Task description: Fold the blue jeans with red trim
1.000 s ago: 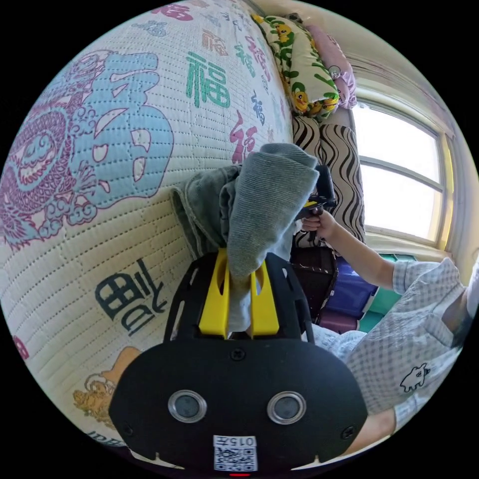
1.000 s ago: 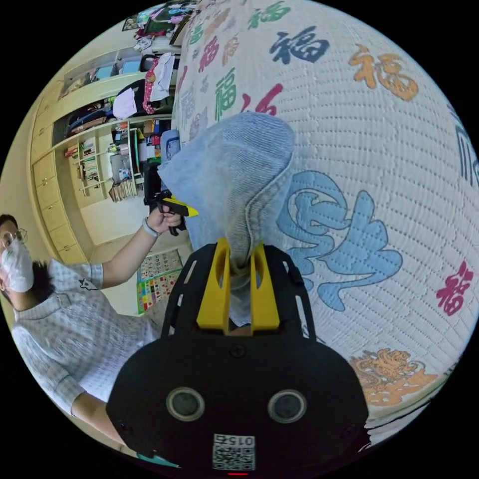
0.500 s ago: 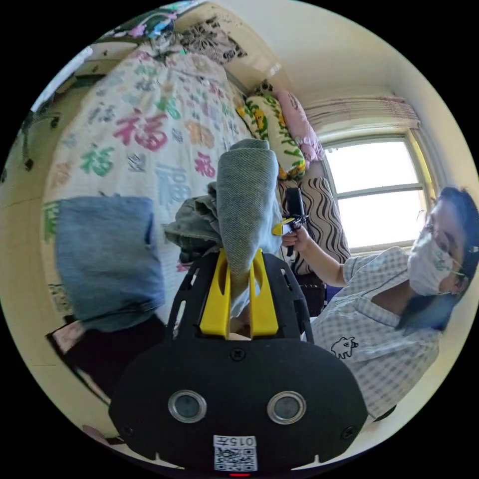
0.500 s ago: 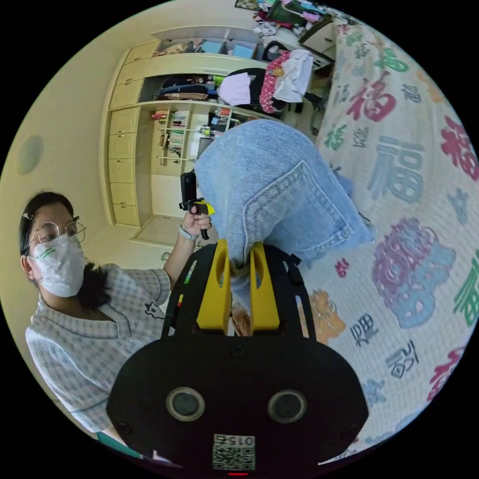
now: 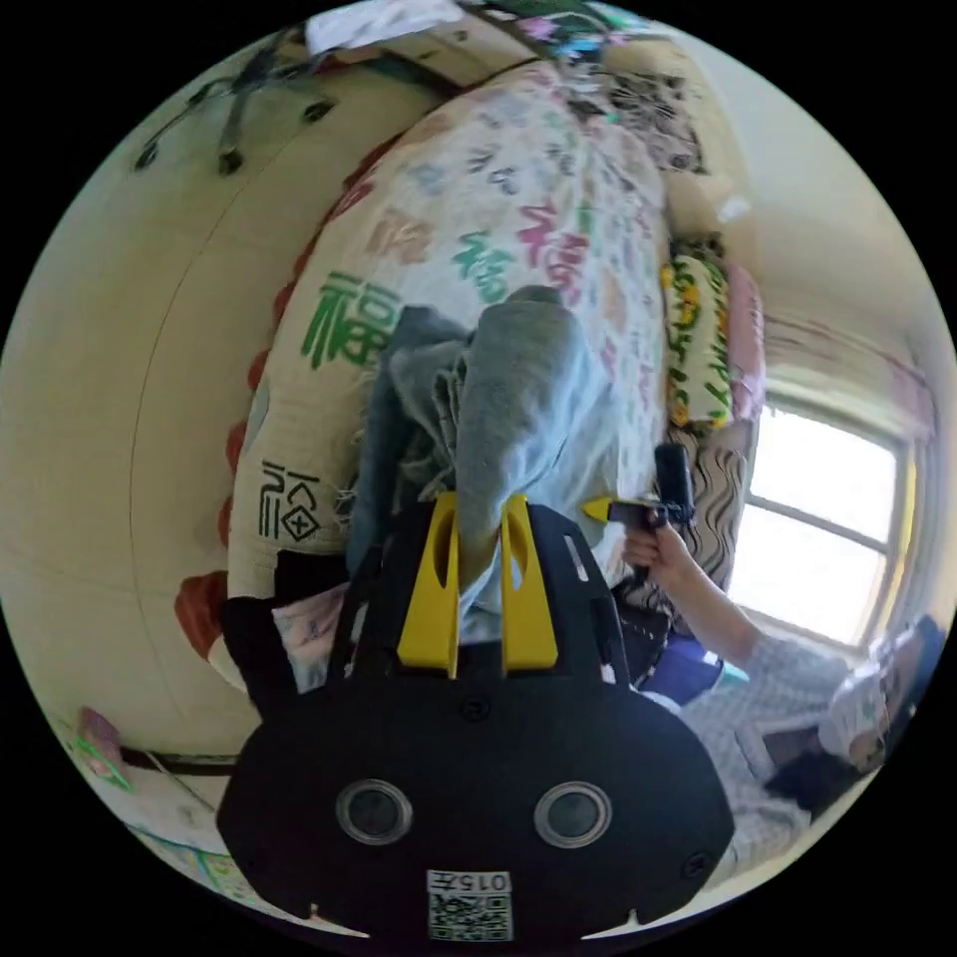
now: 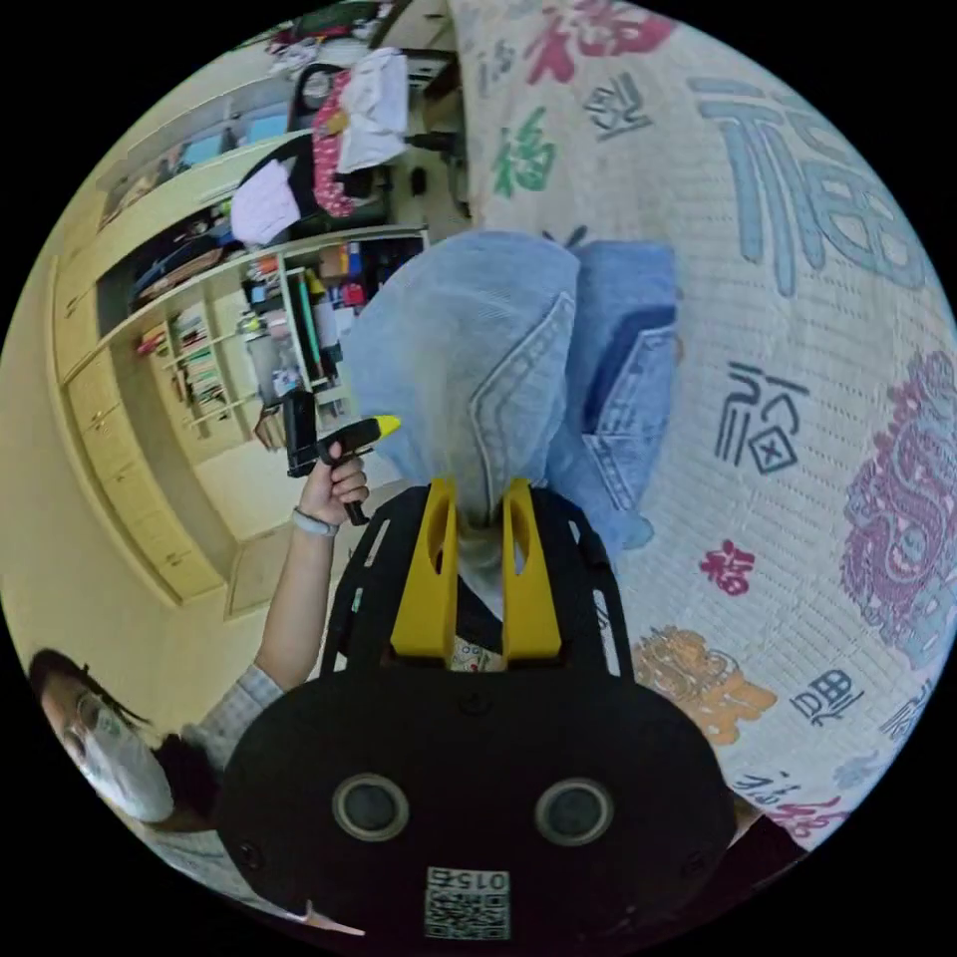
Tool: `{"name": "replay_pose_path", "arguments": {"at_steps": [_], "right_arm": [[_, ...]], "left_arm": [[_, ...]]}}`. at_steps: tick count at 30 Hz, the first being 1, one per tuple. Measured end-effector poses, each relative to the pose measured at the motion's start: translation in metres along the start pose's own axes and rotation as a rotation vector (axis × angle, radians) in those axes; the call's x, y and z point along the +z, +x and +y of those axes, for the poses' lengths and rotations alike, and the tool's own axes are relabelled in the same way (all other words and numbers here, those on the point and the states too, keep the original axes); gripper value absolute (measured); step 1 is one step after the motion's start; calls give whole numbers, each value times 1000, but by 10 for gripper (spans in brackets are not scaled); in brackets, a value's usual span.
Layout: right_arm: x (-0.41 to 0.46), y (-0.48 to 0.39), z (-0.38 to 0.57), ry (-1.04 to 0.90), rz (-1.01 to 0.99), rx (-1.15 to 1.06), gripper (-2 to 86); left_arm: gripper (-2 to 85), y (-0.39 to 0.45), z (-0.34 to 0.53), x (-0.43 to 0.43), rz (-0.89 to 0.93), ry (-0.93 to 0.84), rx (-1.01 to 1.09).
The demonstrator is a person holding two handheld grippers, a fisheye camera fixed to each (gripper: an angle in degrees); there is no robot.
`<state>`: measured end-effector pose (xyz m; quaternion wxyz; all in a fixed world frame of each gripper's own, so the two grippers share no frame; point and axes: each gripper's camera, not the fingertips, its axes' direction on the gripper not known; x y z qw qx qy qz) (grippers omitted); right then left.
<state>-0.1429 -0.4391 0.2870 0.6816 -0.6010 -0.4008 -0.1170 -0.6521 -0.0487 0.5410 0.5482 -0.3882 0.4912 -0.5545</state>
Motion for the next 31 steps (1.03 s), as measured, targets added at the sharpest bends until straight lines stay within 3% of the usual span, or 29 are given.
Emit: {"name": "replay_pose_path", "arguments": {"at_steps": [3,9,14,19,21,26,31], "right_arm": [[-22,14,9,24,-33,14,74],[-109,-4,17,45,191,-59,66],[-222,-15,38,162,455,-43,63],[-306,8,95,279,517,-60,66],[-333,27,123,319,513,-67,68],[-411,129,222,349,454,-78,74],[-493,257,375,461,434,-1,83]], "left_arm": [[65,2,5,25,0,101,13],[84,45,36,34,-191,180,124],[108,83,72,60,-208,295,141],[112,164,109,136,-552,502,225],[110,197,118,174,-602,564,289],[109,278,115,331,-498,399,486],[110,381,110,577,-150,65,612]]}}
